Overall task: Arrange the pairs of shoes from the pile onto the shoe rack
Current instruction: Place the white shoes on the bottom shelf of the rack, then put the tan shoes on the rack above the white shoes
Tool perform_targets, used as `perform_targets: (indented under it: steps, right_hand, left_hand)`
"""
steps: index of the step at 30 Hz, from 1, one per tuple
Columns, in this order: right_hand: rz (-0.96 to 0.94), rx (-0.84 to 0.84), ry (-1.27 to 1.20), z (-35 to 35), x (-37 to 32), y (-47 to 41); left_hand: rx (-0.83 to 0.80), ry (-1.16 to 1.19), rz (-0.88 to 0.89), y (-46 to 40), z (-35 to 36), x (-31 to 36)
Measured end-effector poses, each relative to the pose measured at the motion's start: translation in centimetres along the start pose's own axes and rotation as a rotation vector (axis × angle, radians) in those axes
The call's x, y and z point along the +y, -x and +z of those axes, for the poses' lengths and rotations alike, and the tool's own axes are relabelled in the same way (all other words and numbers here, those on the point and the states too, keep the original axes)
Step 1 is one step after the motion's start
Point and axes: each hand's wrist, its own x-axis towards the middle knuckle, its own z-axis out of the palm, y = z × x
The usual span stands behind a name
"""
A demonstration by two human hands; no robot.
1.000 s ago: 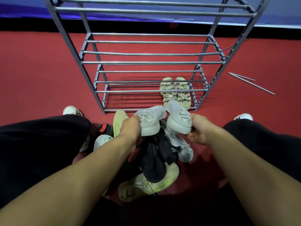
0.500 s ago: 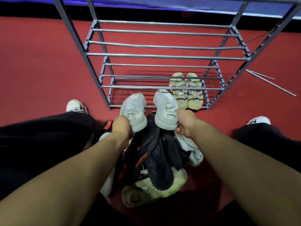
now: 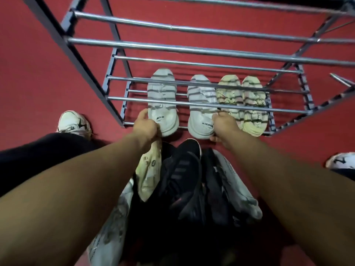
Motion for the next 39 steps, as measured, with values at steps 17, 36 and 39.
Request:
perform_targets:
  steps: [17,36,39]
  right_hand:
    - [0.057,-0.203,0.000,4.0,1.3,-5.2]
    - [-0.256,-0.402,0.536,1.2,2.8,11.3]
    - [-0.303,-0.322,0.623,1.1,5.6,14.1]
  left_hand:
    - [0.276,-0.971,0.089,-4.5,2.9,-3.9]
    - [-0.161,-0.802,-0.362,0.7,-5.5,-5.2]
    - [-0.315,-0.685,-0.364,4.4,-5.8,-5.4]
